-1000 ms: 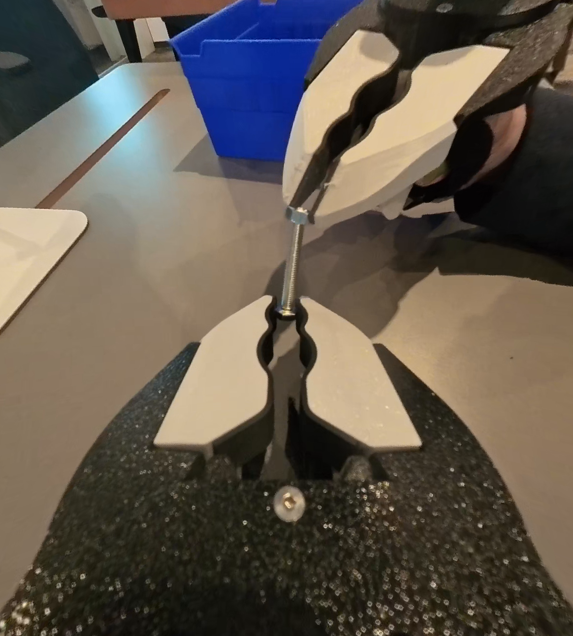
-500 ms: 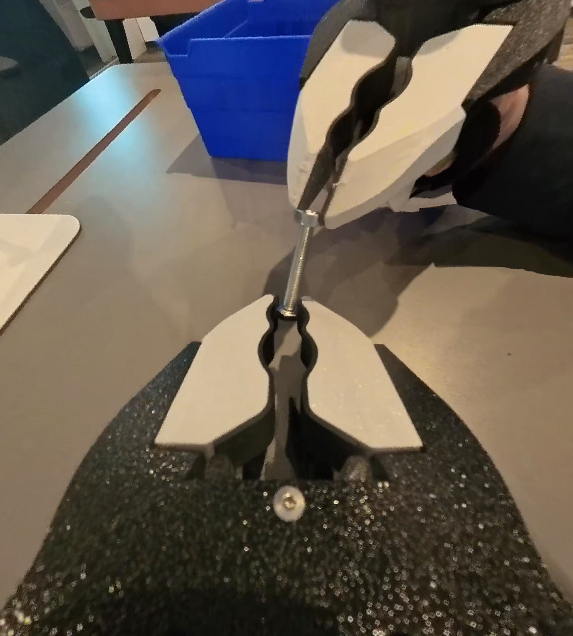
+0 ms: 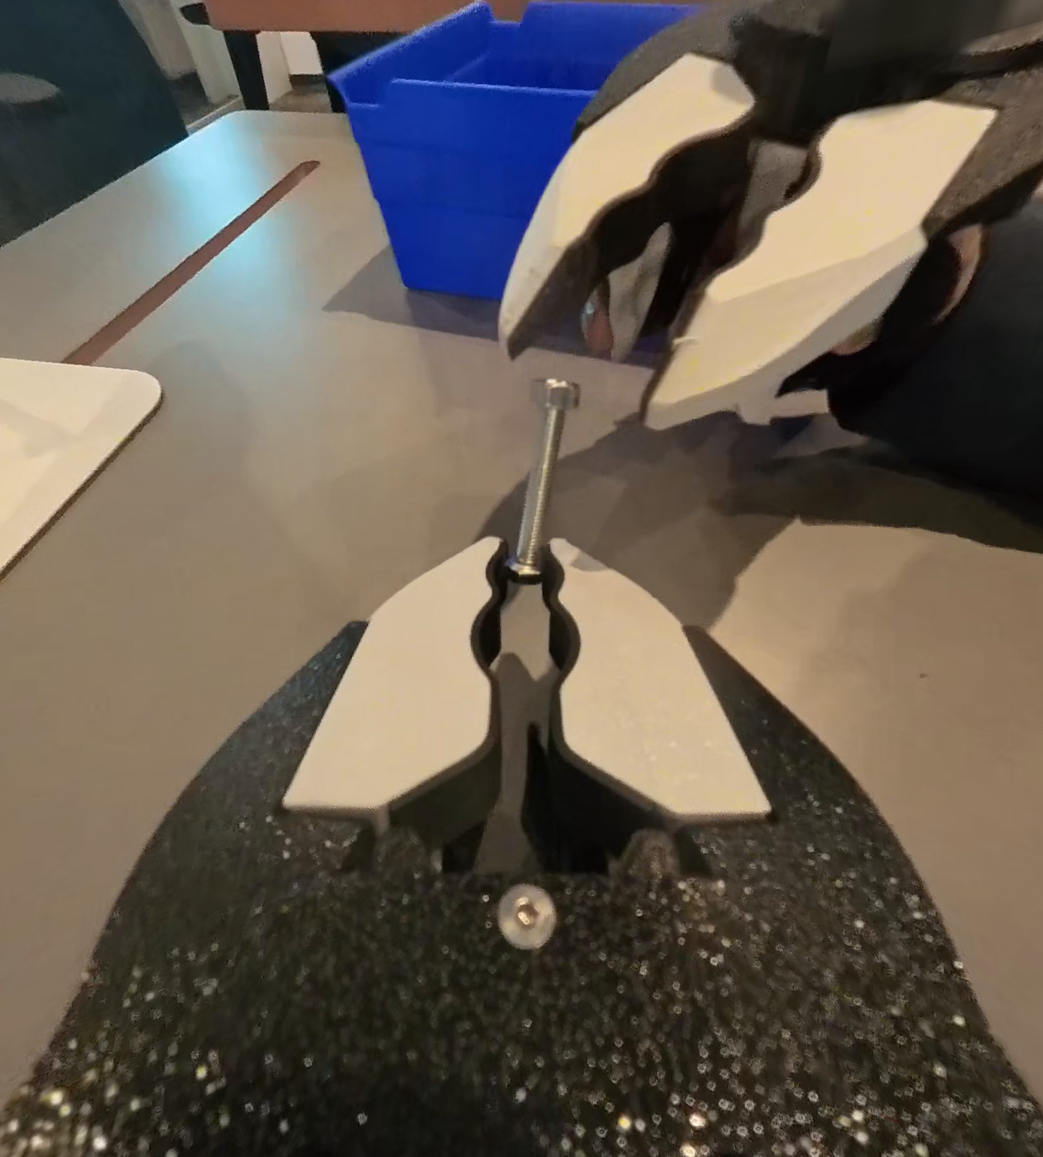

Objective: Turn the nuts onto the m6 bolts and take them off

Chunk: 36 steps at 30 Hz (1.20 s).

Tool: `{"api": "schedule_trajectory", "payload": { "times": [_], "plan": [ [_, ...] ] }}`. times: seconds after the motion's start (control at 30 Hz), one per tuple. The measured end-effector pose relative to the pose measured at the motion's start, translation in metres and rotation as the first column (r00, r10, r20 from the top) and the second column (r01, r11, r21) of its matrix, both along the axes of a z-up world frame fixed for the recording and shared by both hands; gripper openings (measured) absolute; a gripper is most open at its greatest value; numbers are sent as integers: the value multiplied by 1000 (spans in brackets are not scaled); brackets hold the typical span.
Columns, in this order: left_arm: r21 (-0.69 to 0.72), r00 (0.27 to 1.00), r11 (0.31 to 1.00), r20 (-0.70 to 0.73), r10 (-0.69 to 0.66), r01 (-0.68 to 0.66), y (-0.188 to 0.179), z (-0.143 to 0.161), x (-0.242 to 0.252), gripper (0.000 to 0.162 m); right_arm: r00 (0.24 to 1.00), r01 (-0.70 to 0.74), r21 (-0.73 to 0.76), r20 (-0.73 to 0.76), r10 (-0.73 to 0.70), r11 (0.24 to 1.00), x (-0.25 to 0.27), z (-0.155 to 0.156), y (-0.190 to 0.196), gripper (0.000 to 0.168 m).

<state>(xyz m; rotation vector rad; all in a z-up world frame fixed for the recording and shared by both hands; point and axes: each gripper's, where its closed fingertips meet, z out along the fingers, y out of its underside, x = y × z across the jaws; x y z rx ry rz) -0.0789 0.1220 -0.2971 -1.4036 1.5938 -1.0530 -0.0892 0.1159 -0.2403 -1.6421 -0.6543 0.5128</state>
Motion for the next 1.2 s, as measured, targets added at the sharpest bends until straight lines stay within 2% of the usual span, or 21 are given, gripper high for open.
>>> {"api": "schedule_trajectory", "payload": {
  "times": [0.17, 0.27, 0.33, 0.77, 0.93, 1.2],
  "plan": [
    [-119, 995, 993, 92, 35, -24, 7, 14, -2, 10, 989, 89, 99, -126, -76, 991, 4, 14, 9, 35],
    [-165, 989, 986, 148, 27, -2, 6, 23, -4, 10, 956, 96, 122, -287, -58, 988, 2, 22, 10, 32],
    [-184, 986, 983, 167, 28, 3, 7, 25, -5, 10, 939, 94, 117, -341, -49, 989, 0, 25, 11, 34],
    [-179, 987, 984, 157, 20, 8, 6, 24, -4, 10, 964, 61, 137, -263, -23, 989, -15, 22, 9, 35],
    [-182, 987, 983, 158, 21, 8, 6, 24, -4, 10, 965, 31, 141, -261, 7, 990, -16, 23, 6, 28],
    [-182, 987, 983, 157, 20, 9, 6, 24, -4, 10, 971, 59, 151, -236, -22, 987, -16, 21, 9, 32]
  ]
}}
